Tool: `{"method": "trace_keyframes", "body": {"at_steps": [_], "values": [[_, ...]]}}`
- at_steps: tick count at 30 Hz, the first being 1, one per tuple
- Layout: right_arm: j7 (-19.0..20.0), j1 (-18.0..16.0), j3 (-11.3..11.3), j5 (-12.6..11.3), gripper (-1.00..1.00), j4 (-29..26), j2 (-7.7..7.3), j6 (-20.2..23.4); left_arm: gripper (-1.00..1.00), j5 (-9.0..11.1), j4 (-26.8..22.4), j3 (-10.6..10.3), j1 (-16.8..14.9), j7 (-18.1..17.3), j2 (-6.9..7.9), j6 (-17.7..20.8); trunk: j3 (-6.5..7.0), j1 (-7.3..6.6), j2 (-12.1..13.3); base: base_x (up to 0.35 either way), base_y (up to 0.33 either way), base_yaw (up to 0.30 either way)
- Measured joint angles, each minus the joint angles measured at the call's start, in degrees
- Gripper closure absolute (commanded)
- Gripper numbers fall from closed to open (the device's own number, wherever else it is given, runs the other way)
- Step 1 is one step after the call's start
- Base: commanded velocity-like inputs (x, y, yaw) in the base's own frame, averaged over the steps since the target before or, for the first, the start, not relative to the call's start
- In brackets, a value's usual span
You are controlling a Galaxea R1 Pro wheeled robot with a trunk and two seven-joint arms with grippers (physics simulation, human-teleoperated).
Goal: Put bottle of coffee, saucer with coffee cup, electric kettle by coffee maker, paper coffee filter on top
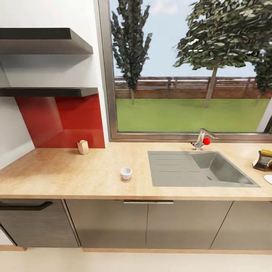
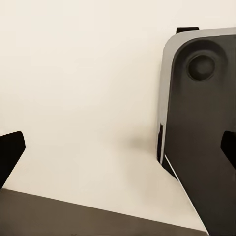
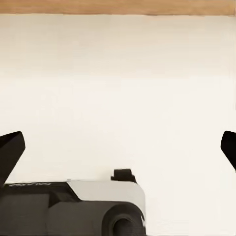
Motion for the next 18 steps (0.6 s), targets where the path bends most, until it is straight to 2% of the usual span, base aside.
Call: {"method": "trace_keyframes", "body": {"at_steps": [5,12,18], "values": [[0.00,-0.02,-0.05,-0.07,-1.00,-6.68,0.69,-2.10,-1.00,-0.04,0.06,-0.12,0.03,-0.05,0.40,-0.06,0.00,0.00,0.00,0.000,0.000,0.000],[-0.03,-0.02,0.04,-0.13,-1.00,-18.84,3.45,-5.07,-1.00,-0.07,0.28,-0.18,0.20,-0.06,0.81,0.00,0.00,0.00,0.00,0.000,0.000,0.000],[0.12,-0.13,0.01,-0.17,-1.00,-24.72,5.54,-6.38,-1.00,-0.03,0.46,-0.22,0.28,-0.06,0.94,0.01,0.00,0.00,0.00,0.000,0.000,0.000]]}}
